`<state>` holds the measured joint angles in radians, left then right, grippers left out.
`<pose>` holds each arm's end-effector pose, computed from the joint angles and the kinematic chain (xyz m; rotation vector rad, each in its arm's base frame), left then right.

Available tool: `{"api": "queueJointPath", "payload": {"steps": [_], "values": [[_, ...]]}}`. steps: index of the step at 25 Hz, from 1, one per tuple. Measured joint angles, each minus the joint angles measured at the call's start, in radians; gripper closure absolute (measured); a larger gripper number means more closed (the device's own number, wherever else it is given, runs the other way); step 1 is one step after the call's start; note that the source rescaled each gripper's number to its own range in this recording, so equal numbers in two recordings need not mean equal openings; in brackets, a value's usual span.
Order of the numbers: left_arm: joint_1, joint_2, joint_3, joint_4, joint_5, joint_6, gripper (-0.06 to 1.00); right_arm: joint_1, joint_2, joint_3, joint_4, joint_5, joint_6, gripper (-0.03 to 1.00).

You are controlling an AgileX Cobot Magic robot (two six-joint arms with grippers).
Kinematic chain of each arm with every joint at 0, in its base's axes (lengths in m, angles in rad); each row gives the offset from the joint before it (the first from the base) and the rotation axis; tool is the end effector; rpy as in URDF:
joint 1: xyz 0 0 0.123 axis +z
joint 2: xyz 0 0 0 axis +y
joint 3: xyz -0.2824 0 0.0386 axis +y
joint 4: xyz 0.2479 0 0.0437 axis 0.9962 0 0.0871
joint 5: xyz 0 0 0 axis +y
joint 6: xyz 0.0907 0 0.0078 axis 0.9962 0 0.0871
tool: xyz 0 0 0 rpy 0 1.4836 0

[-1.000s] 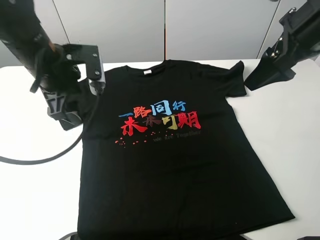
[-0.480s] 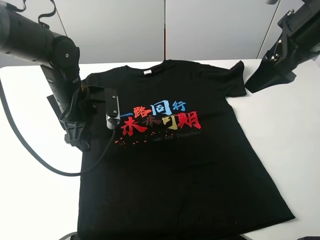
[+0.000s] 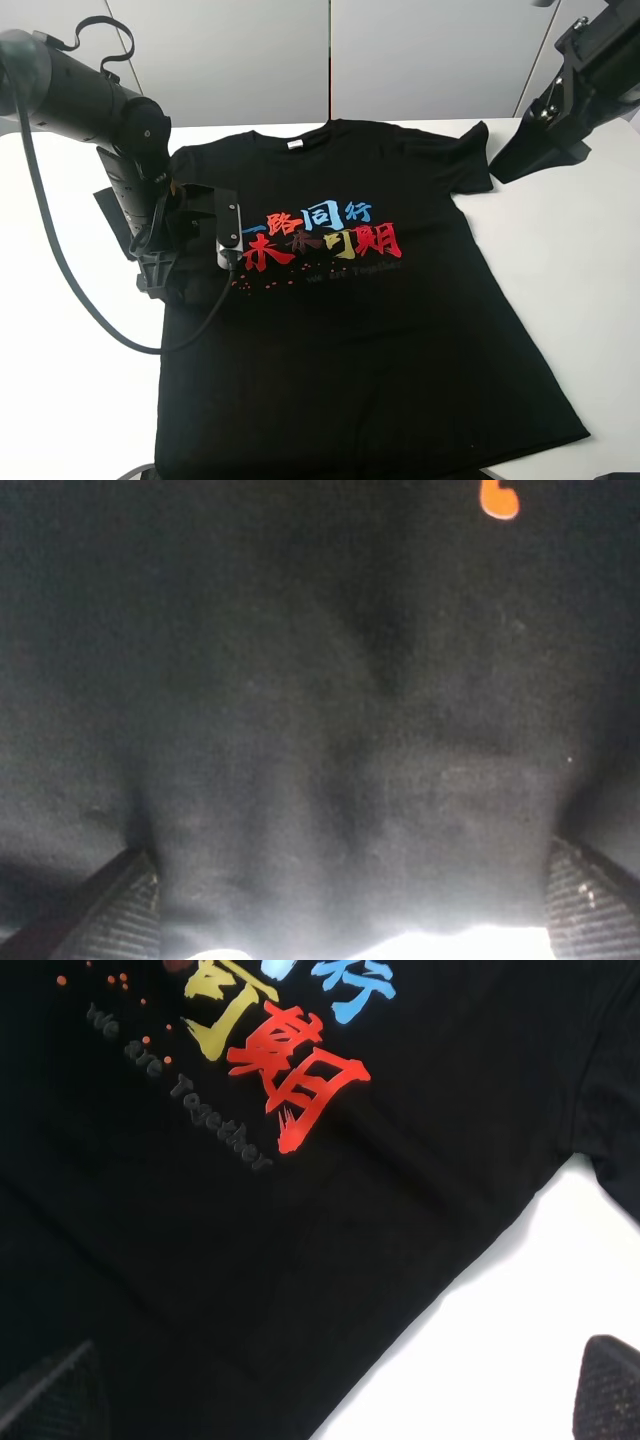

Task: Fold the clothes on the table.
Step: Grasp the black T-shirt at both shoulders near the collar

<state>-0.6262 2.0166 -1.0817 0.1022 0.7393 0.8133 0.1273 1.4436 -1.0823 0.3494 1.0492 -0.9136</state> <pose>0.2772 -0.1928 0.0969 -2.1427 -2.2643 -0.1036 0.2676 0.0615 0.2776 -1.2123 2.4991 0.2876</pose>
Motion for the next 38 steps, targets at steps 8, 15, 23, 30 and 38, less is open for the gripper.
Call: {"api": "queueJointPath", "payload": {"steps": [8, 15, 23, 30, 38], "values": [[0.000, 0.011, -0.002, 0.010, -0.011, 0.000, -0.05, 0.000, 0.016, 0.000, 0.002, -0.002, -0.003, -0.03], [0.000, 0.019, -0.007, 0.011, -0.008, -0.011, -0.04, 0.000, 0.016, 0.000, 0.002, -0.004, -0.003, -0.03], [0.000, 0.019, -0.008, 0.078, 0.000, -0.029, 0.76, 0.000, 0.016, 0.000, 0.002, -0.004, -0.005, -0.03], [0.000, 0.019, -0.008, 0.134, -0.004, -0.073, 0.94, 0.075, 0.052, -0.002, -0.074, -0.036, -0.007, -0.03], [0.000, 0.019, -0.008, 0.138, -0.004, -0.086, 0.94, 0.162, 0.193, -0.002, -0.213, -0.118, -0.041, -0.03]]}}
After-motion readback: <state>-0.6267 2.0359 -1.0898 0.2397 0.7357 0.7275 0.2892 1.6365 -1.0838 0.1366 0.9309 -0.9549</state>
